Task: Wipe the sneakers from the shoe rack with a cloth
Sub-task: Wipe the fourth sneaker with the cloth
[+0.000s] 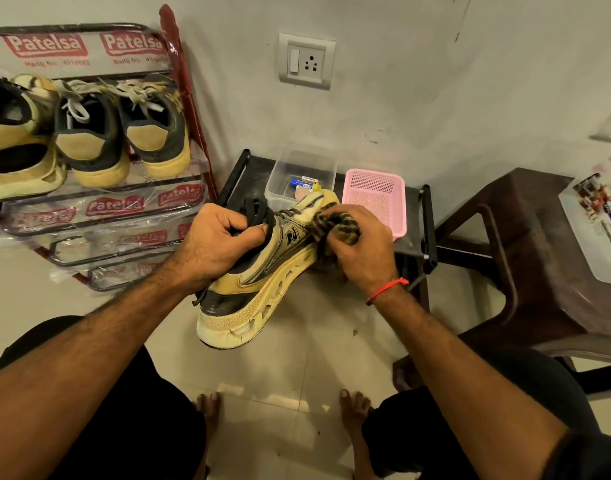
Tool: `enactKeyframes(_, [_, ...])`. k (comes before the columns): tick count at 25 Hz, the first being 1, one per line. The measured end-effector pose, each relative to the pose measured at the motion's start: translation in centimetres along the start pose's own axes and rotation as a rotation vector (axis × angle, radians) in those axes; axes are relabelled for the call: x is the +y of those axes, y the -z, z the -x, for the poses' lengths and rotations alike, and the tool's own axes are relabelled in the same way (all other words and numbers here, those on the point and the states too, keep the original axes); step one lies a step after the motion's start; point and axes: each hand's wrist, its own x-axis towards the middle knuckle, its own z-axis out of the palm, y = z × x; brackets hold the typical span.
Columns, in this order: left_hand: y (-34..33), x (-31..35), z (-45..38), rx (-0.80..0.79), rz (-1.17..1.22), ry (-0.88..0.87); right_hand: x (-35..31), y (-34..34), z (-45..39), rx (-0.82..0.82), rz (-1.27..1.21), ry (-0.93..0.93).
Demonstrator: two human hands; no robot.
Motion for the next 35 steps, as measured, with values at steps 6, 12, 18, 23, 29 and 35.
enactKeyframes(6, [-0.3,-0.5,-0.2,0.079,0.157,0.069,-5.7,-3.3,4.4,-0.166,-0.210,0.334])
enactKeyframes(12, [-0.5,0.2,-0.7,0.046,0.180,0.102,-0.3,-1.0,1.0,-0.018,0.102,0.150])
enactKeyframes(18, [0.2,0.8,-0.3,-0.153,-0.009,0.079,-1.8,0.6,-0.4,-0.351,-0.067,0.209])
enactKeyframes(23, [-0.1,1.8,0.7,-0.310,-0.094,0.128,-3.1,1.0,-0.4,-0.689,-0.079,0.240])
enactKeyframes(29, [-0.2,3.2,2.1,-0.379,-0.168,0.160,-3.8,0.9,0.4,-0.744,0.014,0.177])
enactKeyframes(35, [-0.7,4.2,3.3,-0.255,-0.188,0.174,-3.4,0.5,1.9,-0.745,-0.089,0.129])
